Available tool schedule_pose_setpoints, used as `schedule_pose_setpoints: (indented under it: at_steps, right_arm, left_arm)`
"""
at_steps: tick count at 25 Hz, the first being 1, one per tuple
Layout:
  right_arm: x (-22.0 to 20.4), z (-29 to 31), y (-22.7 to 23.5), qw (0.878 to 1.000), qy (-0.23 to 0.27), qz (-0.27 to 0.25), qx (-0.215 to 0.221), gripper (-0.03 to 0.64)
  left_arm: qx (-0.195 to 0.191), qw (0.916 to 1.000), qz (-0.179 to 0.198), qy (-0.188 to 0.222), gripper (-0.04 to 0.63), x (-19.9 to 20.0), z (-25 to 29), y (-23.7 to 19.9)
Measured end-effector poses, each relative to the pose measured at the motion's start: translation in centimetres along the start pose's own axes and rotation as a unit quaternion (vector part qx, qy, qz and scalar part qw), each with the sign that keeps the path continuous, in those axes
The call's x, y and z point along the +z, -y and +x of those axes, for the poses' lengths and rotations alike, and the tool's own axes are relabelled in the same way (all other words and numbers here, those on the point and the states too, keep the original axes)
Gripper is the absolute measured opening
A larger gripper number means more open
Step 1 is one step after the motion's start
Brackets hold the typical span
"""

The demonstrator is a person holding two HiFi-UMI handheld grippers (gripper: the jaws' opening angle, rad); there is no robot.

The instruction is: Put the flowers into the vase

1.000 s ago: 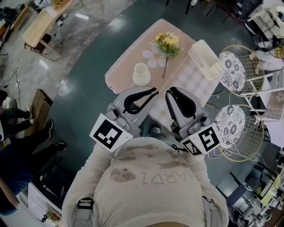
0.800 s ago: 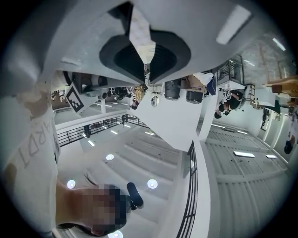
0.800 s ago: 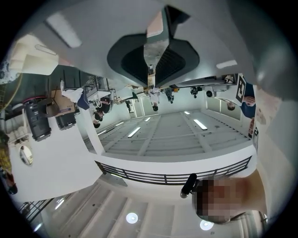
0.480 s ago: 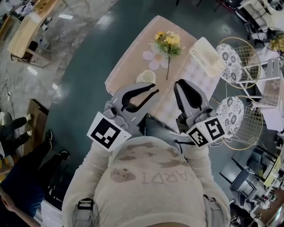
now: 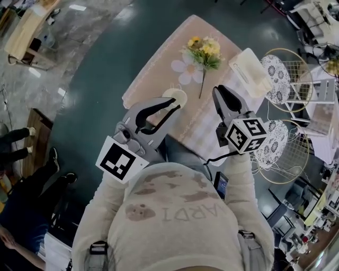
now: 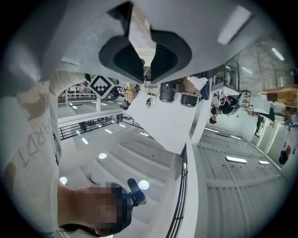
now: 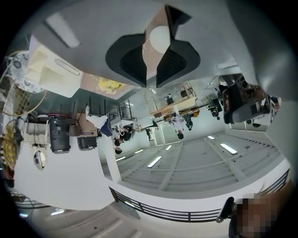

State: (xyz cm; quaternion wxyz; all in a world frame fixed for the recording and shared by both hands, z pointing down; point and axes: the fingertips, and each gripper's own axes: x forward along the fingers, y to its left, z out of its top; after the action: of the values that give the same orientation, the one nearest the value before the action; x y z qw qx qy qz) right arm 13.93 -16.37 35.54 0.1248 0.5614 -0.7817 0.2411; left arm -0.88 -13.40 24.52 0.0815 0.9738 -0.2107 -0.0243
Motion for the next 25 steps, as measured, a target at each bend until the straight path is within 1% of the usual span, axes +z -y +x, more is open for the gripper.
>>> schedule_pose_setpoints:
  at_steps: [6,10,13,19,22,25]
  right_arm:
    - [-4.2,6.0,5.2,0.996,-0.088,0.022,-0.008,0.103]
    - [-7.3,9.4,8.4,0.989,-0.143,0.039,-0.014,0.109]
    - [-9.8,11.3,10.3,0.983,-0.177,0.051,-0.019,0.111]
    - [-14.3,14.1,13.4,0.969,-0.227,0.093,-0.02,0.112]
    - [-15.6,15.6,14.4,0.964,-0.24,0.112,-0.024,0.111]
    - [-16.4,16.8,15.1,0.961,-0.246,0.124,-0.029,0.108]
  left_arm:
    - [0.027,0.9993,0.0,-0.025,0.046,-1.8,1.6,-2.4]
    - [0.04,0.9981,-0.002,-0.047,0.046,-3.6,2.9,-3.6]
    - [0.045,0.9974,-0.009,-0.055,0.046,-4.9,3.6,-4.2]
    - [0.062,0.9952,-0.021,-0.073,0.046,-7.4,4.7,-6.1]
    - [0.069,0.9936,-0.021,-0.087,0.046,-8.8,5.1,-6.7]
    - [0.068,0.9928,-0.029,-0.095,0.046,-10.0,5.2,-6.9]
